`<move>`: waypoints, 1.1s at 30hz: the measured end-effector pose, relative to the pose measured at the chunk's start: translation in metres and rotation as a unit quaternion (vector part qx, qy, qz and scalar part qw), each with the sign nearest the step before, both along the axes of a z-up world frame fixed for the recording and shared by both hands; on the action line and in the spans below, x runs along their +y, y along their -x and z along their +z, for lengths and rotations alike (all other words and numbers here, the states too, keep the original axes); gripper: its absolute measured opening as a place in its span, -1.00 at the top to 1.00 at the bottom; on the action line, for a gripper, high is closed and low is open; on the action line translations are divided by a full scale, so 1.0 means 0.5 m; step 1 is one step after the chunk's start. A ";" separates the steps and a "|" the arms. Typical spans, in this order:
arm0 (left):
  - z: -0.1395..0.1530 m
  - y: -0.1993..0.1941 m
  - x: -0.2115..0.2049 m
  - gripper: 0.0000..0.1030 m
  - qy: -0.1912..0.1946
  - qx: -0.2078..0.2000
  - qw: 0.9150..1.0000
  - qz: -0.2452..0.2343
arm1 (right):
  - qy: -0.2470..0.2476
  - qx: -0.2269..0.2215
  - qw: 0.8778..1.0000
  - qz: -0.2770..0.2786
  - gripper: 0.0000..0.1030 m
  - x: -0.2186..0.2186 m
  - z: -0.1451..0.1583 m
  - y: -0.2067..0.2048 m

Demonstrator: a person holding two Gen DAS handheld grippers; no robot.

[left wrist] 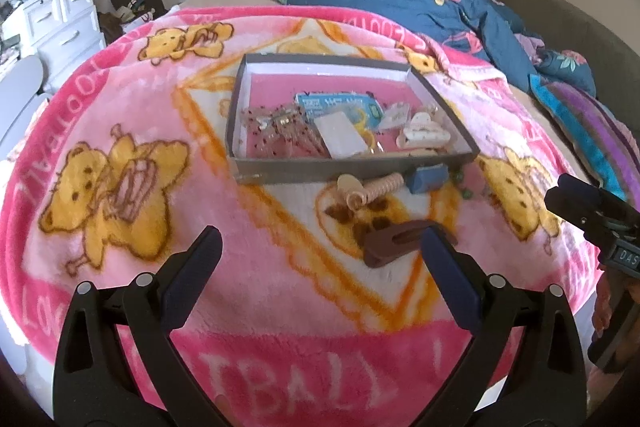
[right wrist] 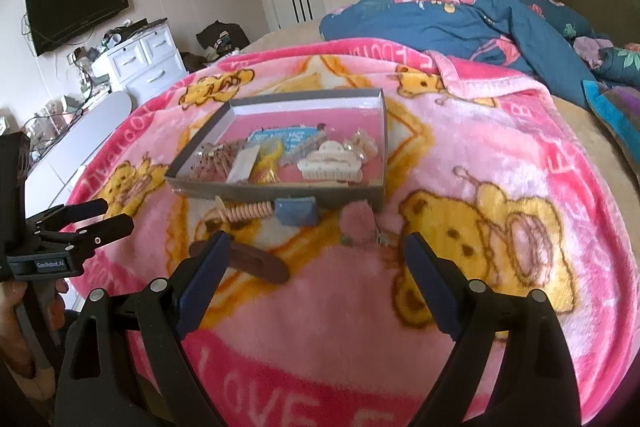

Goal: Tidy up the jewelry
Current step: 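Withdraw both open tools from the box toward the remaining loose items, then grasp the brown hair clip with left tool while right tool grasps blue packet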

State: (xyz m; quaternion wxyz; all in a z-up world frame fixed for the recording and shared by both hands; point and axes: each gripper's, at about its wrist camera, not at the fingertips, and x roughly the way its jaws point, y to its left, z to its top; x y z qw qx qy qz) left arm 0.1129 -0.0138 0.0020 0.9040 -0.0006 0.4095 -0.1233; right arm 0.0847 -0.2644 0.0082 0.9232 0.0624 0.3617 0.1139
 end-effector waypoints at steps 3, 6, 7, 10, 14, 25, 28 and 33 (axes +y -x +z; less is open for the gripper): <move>-0.014 0.002 -0.008 -0.80 -0.008 0.007 1.000 -0.006 | -0.003 0.008 1.000 -0.001 -0.70 -0.003 -0.016 0.003; -0.027 0.005 -0.016 -0.80 -0.016 0.013 1.000 -0.012 | -0.005 0.014 1.000 -0.002 -0.70 -0.007 -0.027 0.005; -0.032 0.005 -0.018 -0.80 -0.017 0.015 1.000 -0.015 | -0.005 0.015 1.000 -0.002 -0.70 -0.008 -0.030 0.005; -0.045 0.005 -0.026 -0.80 -0.022 0.021 0.999 -0.020 | -0.006 0.019 1.000 -0.001 -0.70 -0.010 -0.036 0.005; -0.064 0.001 -0.038 -0.80 -0.033 0.029 0.999 -0.029 | -0.011 0.022 1.000 0.002 -0.70 -0.010 -0.039 0.000; -0.115 -0.026 -0.087 -0.80 -0.071 0.041 0.993 -0.083 | -0.027 0.045 0.998 0.023 -0.70 0.014 -0.051 -0.048; -0.121 -0.040 -0.094 -0.79 -0.058 0.044 0.993 -0.094 | -0.044 0.056 0.997 0.032 -0.70 0.026 -0.058 -0.074; -0.126 -0.060 -0.103 -0.68 -0.046 0.042 0.992 -0.112 | -0.057 0.077 0.995 0.040 -0.58 0.049 -0.077 -0.121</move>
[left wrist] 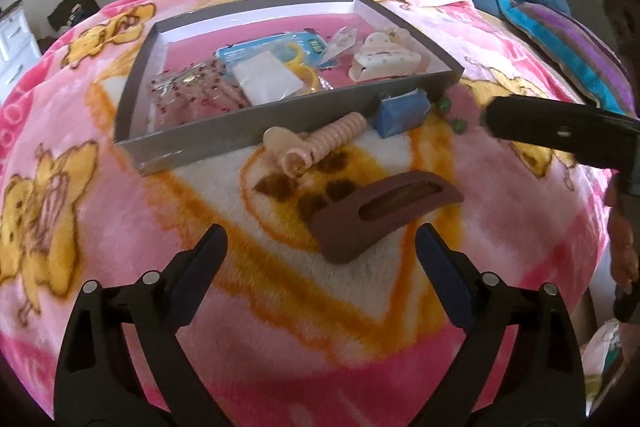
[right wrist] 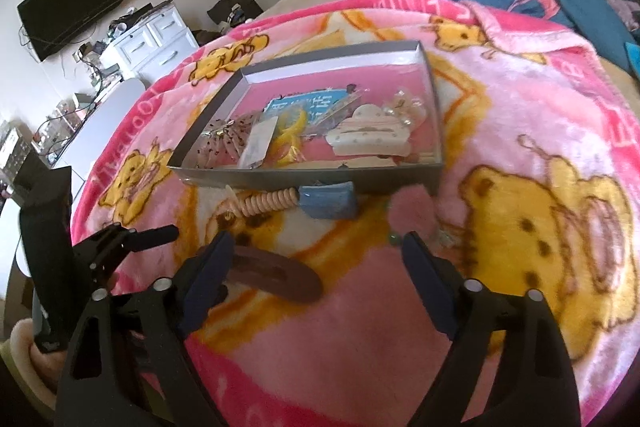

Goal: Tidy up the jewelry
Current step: 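Grasp the brown hair clip with left tool while right tool grasps blue packet, then carry the brown clip over the box with left tool while right tool carries blue packet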

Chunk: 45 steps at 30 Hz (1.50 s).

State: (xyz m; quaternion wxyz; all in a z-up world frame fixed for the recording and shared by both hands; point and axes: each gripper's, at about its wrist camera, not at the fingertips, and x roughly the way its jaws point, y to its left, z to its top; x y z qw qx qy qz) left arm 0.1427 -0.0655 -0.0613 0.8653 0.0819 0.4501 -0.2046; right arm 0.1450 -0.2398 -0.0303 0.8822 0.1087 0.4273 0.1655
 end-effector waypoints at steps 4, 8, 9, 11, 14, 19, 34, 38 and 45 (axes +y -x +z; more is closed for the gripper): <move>-0.007 -0.014 -0.009 -0.50 0.005 0.003 1.000 -0.015 | -0.007 0.021 1.000 0.003 -0.44 0.014 -0.021 -0.037; -0.011 -0.019 -0.018 -0.35 0.017 0.007 0.999 -0.033 | -0.003 0.039 0.999 -0.002 -0.32 0.021 -0.044 -0.072; -0.012 -0.020 -0.022 -0.31 0.020 0.008 0.999 -0.039 | -0.002 0.043 0.999 -0.003 -0.30 0.022 -0.050 -0.082; -0.012 -0.019 -0.027 -0.23 0.025 0.009 0.998 -0.048 | 0.001 0.050 0.999 -0.006 -0.22 0.025 -0.062 -0.100; -0.009 -0.019 -0.034 -0.03 0.039 0.010 0.997 -0.060 | 0.002 0.058 0.998 -0.004 -0.10 0.032 -0.076 -0.115; -0.009 -0.022 -0.036 0.29 0.048 0.016 0.997 -0.063 | 0.008 0.065 0.998 -0.005 0.03 0.036 -0.090 -0.131; 0.010 0.007 -0.012 0.63 0.051 0.003 0.997 -0.055 | -0.006 0.038 0.999 -0.007 0.05 0.004 -0.060 -0.082; 0.018 0.023 -0.002 0.63 0.047 -0.002 0.998 -0.049 | -0.007 0.030 1.000 -0.006 0.05 -0.004 -0.046 -0.057; 0.031 0.046 0.031 0.63 0.047 -0.009 0.998 -0.028 | -0.010 0.015 1.000 -0.010 0.05 -0.013 -0.022 -0.021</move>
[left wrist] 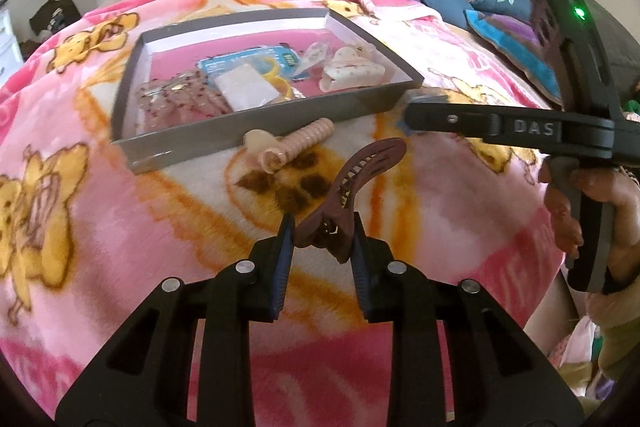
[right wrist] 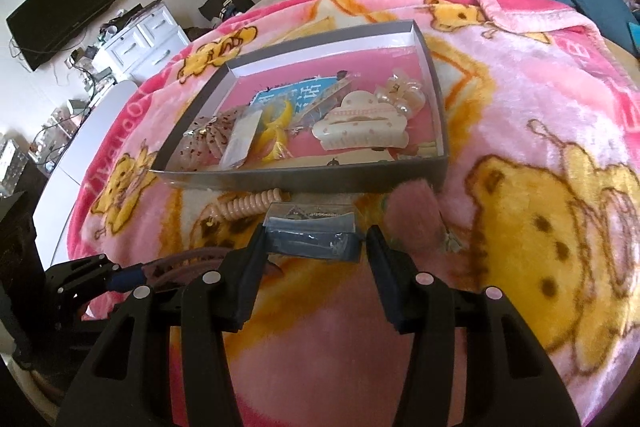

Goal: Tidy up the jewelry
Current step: 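Carry the brown clip over the box with left tool while right tool carries blue packet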

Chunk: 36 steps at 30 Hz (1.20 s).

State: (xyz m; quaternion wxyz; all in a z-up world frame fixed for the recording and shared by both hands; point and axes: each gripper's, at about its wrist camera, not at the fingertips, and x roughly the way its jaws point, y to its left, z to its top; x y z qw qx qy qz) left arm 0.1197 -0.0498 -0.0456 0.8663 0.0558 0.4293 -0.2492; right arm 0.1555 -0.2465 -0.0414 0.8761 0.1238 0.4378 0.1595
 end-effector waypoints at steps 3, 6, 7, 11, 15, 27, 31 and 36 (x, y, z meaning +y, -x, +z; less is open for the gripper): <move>0.007 0.004 0.021 0.63 0.001 0.001 1.000 0.018 | -0.001 -0.004 1.000 0.001 0.05 0.000 0.010 0.010; 0.017 0.004 0.045 0.63 0.006 0.001 0.999 0.037 | 0.000 -0.008 1.000 0.004 0.05 0.001 0.021 0.017; 0.021 0.004 0.053 0.63 0.009 0.000 0.999 0.041 | 0.001 -0.010 1.000 0.004 0.05 0.002 0.024 0.018; 0.040 0.001 0.082 0.63 0.018 -0.005 0.998 0.062 | 0.005 -0.017 1.000 0.009 0.05 0.008 0.038 0.023; 0.065 -0.003 0.098 0.63 0.024 -0.018 0.997 0.077 | 0.004 -0.025 1.000 0.013 0.05 0.013 0.054 0.021; 0.119 -0.056 0.113 0.63 0.031 -0.043 0.993 0.104 | 0.007 -0.053 0.998 0.020 0.05 0.036 0.096 -0.012; 0.126 -0.077 0.111 0.63 0.033 -0.046 0.992 0.108 | 0.008 -0.061 0.998 0.022 0.05 0.045 0.107 -0.027; 0.126 -0.104 0.108 0.63 0.038 -0.044 0.991 0.118 | 0.013 -0.073 0.997 0.025 0.05 0.054 0.119 -0.048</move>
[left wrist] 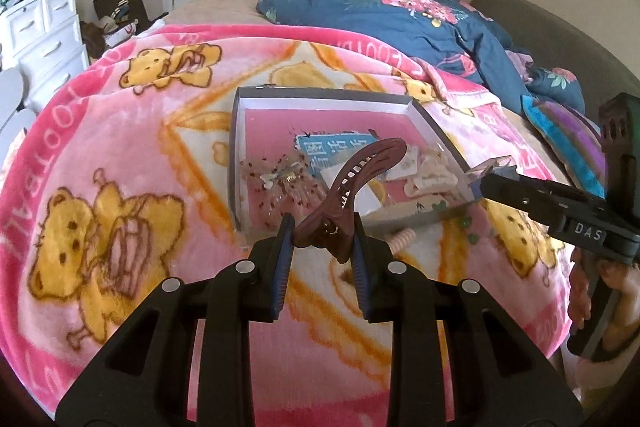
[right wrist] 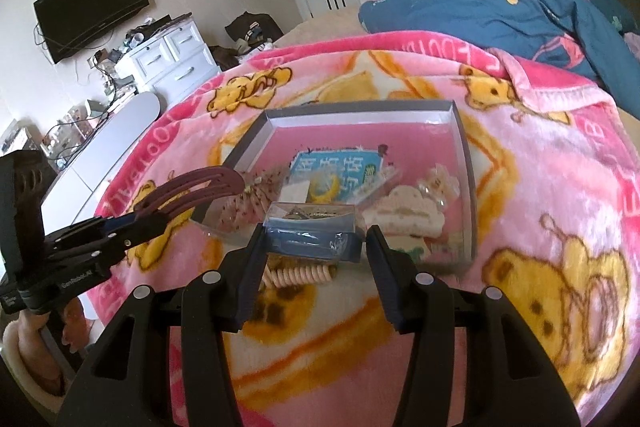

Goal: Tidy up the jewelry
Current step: 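Carry the brown clip over the box with left tool while right tool carries blue packet, then release the brown clip into the box with left tool while right tool drops blue packet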

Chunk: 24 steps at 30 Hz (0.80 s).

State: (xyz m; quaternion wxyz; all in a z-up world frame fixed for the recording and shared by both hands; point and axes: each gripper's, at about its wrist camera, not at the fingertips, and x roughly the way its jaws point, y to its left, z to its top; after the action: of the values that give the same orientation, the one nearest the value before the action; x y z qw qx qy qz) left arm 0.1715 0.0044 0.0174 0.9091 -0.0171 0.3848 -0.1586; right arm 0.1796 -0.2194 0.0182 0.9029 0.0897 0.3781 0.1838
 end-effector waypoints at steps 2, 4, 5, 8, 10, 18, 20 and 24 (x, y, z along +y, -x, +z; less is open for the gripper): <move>-0.003 -0.010 -0.003 0.63 -0.001 0.000 1.000 0.003 | 0.001 -0.002 1.000 -0.001 0.05 0.001 0.002 -0.012; -0.005 -0.018 -0.005 0.63 -0.004 0.000 1.000 0.007 | 0.001 -0.002 1.000 -0.004 0.05 0.000 0.002 -0.022; -0.006 -0.022 -0.006 0.63 -0.005 0.000 1.000 0.008 | 0.001 -0.002 1.000 -0.005 0.05 0.000 0.002 -0.027; -0.008 -0.037 -0.011 0.63 -0.009 -0.001 1.000 0.011 | 0.003 0.001 1.000 -0.010 0.05 -0.003 -0.003 -0.045; -0.008 -0.048 -0.013 0.63 -0.012 -0.003 1.000 0.014 | 0.005 0.001 1.000 -0.013 0.05 -0.005 -0.006 -0.052; -0.014 -0.082 -0.027 0.65 -0.006 -0.004 1.000 0.020 | 0.009 -0.001 0.999 -0.033 0.05 -0.025 -0.014 -0.079; -0.015 -0.090 -0.033 0.65 -0.007 -0.005 1.000 0.023 | 0.009 -0.001 0.999 -0.040 0.05 -0.031 -0.015 -0.083; -0.027 -0.109 -0.042 0.65 -0.003 -0.001 1.000 0.020 | 0.012 0.001 0.999 -0.050 0.05 -0.044 -0.021 -0.096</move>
State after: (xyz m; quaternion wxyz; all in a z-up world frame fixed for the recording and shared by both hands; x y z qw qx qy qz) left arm 0.2259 -0.0166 0.0039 0.9124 -0.0225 0.3841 -0.1393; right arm 0.2274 -0.2415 0.0077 0.9114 0.0978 0.3766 0.1340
